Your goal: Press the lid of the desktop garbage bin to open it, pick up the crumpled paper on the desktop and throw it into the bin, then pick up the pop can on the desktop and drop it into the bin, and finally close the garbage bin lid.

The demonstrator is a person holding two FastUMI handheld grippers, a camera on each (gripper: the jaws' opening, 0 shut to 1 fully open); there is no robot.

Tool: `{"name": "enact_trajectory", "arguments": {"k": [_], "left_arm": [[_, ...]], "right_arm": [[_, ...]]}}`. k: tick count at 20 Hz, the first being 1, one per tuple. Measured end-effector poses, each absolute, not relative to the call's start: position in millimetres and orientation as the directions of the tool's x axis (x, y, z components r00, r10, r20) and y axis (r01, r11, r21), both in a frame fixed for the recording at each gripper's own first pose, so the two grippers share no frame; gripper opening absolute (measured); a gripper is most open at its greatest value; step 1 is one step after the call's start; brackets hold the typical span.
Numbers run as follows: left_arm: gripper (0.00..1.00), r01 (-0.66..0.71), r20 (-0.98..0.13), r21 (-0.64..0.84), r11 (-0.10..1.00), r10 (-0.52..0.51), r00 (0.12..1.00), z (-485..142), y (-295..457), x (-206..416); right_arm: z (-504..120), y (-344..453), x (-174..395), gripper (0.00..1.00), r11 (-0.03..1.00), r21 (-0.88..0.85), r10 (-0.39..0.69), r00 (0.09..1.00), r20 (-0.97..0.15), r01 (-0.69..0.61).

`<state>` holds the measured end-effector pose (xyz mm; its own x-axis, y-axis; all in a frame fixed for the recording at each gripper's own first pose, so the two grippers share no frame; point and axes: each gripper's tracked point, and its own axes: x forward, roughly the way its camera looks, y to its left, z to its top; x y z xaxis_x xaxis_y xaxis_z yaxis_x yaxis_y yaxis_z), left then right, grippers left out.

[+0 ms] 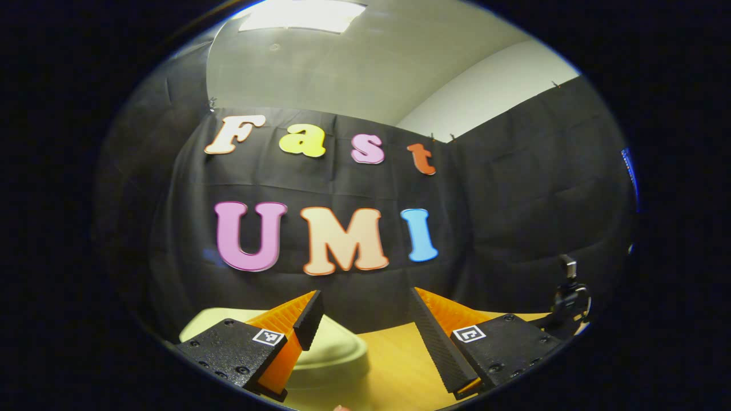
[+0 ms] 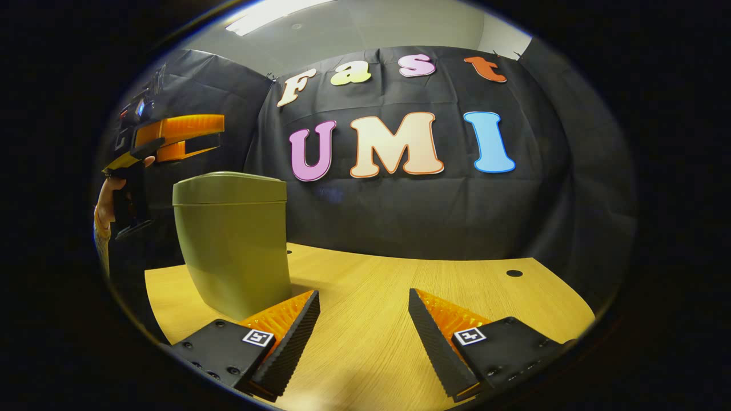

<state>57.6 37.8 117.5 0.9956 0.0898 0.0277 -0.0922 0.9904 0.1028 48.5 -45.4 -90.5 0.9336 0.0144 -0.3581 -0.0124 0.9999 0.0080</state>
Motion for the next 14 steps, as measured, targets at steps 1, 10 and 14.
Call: {"name": "enact_trajectory", "arguments": {"k": [1,10,14], "left_arm": [[0.91,-0.049,0.012,0.085,0.995,0.048,0.999,103.7,22.5,57.0],[0.94,0.170,-0.115,-0.037,0.985,-0.173,0.978,-18.5,-32.8,36.7],[0.94,0.178,-0.139,-0.053,0.983,-0.184,0.973,-46.9,-26.3,34.1]], "right_arm": [[-92.8,-42.7,49.0,0.98,1.000,0.004,0.021,0.931,-0.365,-0.021],[-94.8,-39.5,51.2,0.98,0.999,-0.021,0.015,0.934,-0.357,-0.024],[-88.0,-46.3,55.6,0.98,0.999,-0.032,-0.013,0.948,-0.319,0.003]]}}
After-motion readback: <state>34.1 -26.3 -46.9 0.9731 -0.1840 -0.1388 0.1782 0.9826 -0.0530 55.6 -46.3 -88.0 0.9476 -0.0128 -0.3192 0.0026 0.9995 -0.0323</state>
